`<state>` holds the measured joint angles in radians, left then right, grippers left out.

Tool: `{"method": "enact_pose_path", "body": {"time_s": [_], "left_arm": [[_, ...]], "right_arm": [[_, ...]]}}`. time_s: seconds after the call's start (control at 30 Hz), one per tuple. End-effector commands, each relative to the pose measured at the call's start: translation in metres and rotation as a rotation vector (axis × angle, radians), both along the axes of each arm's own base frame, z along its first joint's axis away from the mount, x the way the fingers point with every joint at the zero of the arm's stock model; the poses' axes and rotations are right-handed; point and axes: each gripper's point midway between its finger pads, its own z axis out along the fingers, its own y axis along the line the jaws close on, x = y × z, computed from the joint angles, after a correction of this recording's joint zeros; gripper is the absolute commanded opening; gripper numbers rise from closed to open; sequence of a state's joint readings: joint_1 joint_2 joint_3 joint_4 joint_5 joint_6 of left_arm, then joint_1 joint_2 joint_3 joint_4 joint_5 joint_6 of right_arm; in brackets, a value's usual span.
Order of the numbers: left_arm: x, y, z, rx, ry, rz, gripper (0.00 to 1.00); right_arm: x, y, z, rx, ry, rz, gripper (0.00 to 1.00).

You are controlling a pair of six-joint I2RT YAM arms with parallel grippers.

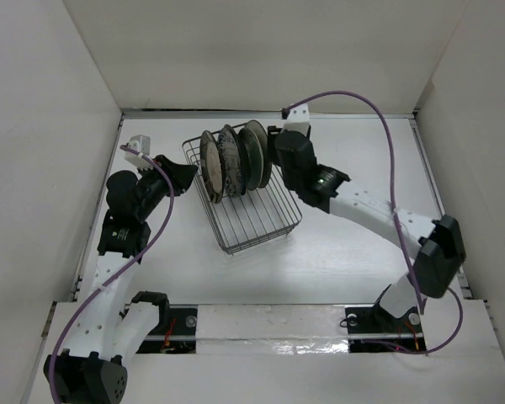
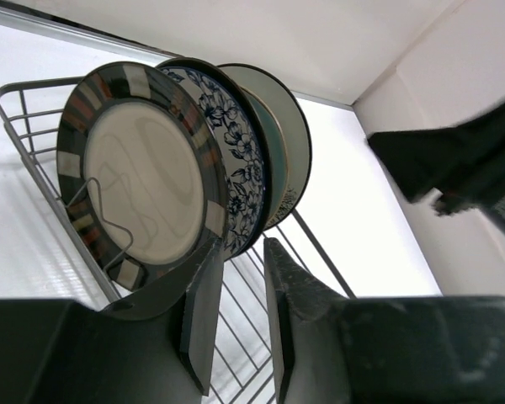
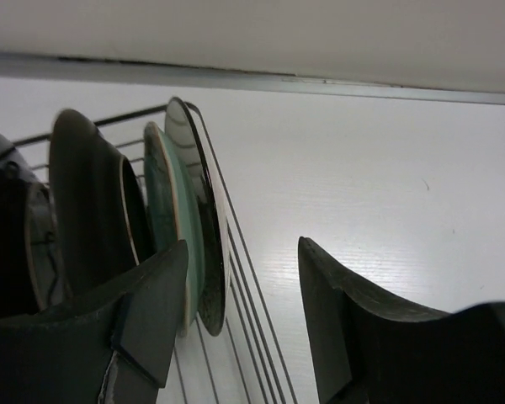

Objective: Load the plates into the dish rack

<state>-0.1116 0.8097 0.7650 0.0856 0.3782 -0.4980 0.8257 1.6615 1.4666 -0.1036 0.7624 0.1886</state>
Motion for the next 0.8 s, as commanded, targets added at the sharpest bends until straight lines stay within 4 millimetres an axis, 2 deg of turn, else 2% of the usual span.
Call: {"method": "enact_pose_path", "body": {"time_s": [0.0,0.03,0.07,0.1,0.13,0.17,0.2,0.23,0.27,0.3,0.37,0.4,0.43,0.47,0.5,0.53,0.6,0.63,0.77], "left_arm": [[-0.005,-0.007,0.019,0.0,-0.082,-0.043,0.23],[-0.005,-0.007,0.021,0.004,-0.092,-0.051,0.25],[-0.005,-0.009,0.022,0.002,-0.096,-0.061,0.29],[-0.007,-0.014,0.022,-0.002,-0.096,-0.092,0.31],[-0.007,-0.016,0.019,-0.004,-0.091,-0.109,0.32],[-0.009,-0.019,0.022,-0.007,-0.105,-0.127,0.35],[-0.013,-0.022,0.026,-0.01,-0.123,-0.153,0.36],[-0.016,-0.022,0.029,-0.01,-0.142,-0.156,0.38],[-0.017,-0.022,0.034,-0.013,-0.163,-0.153,0.41],[-0.017,-0.021,0.036,-0.013,-0.17,-0.146,0.42],[-0.02,-0.021,0.038,-0.015,-0.177,-0.152,0.43],[-0.021,-0.021,0.039,-0.015,-0.184,-0.152,0.43],[-0.024,-0.021,0.04,-0.015,-0.196,-0.149,0.43],[-0.025,-0.02,0.043,-0.013,-0.211,-0.144,0.43],[-0.024,-0.018,0.044,-0.008,-0.22,-0.13,0.43],[-0.025,-0.017,0.045,-0.004,-0.224,-0.125,0.42],[-0.025,-0.017,0.043,0.002,-0.216,-0.127,0.41],[-0.027,-0.017,0.042,0.005,-0.219,-0.128,0.41],[-0.026,-0.012,0.043,0.008,-0.236,-0.096,0.42]], "right_arm": [[-0.017,-0.016,0.046,0.156,-0.13,0.005,0.59],[-0.026,-0.033,0.069,0.21,-0.184,-0.003,0.56],[-0.034,-0.041,0.05,0.187,-0.165,-0.003,0.49],[-0.039,-0.052,0.049,0.198,-0.176,-0.014,0.12],[-0.044,-0.063,0.051,0.225,-0.199,-0.023,0.0],[-0.06,-0.078,0.067,0.28,-0.241,-0.024,0.0],[-0.067,-0.092,0.038,0.252,-0.216,-0.036,0.0],[-0.075,-0.101,0.035,0.27,-0.23,-0.044,0.0],[-0.089,-0.122,0.046,0.331,-0.267,-0.07,0.0],[-0.095,-0.134,0.023,0.321,-0.242,-0.091,0.0],[-0.107,-0.157,0.012,0.361,-0.243,-0.102,0.03],[-0.108,-0.167,0.018,0.381,-0.259,-0.123,0.07],[-0.11,-0.167,0.005,0.38,-0.238,-0.103,0.13],[-0.109,-0.177,-0.002,0.373,-0.221,-0.124,0.18],[-0.109,-0.179,-0.005,0.392,-0.21,-0.123,0.26],[-0.11,-0.181,-0.012,0.392,-0.19,-0.125,0.29],[-0.107,-0.187,-0.017,0.406,-0.181,-0.145,0.34],[-0.106,-0.182,-0.022,0.403,-0.165,-0.125,0.34],[-0.103,-0.177,-0.014,0.415,-0.161,-0.1,0.35]]}}
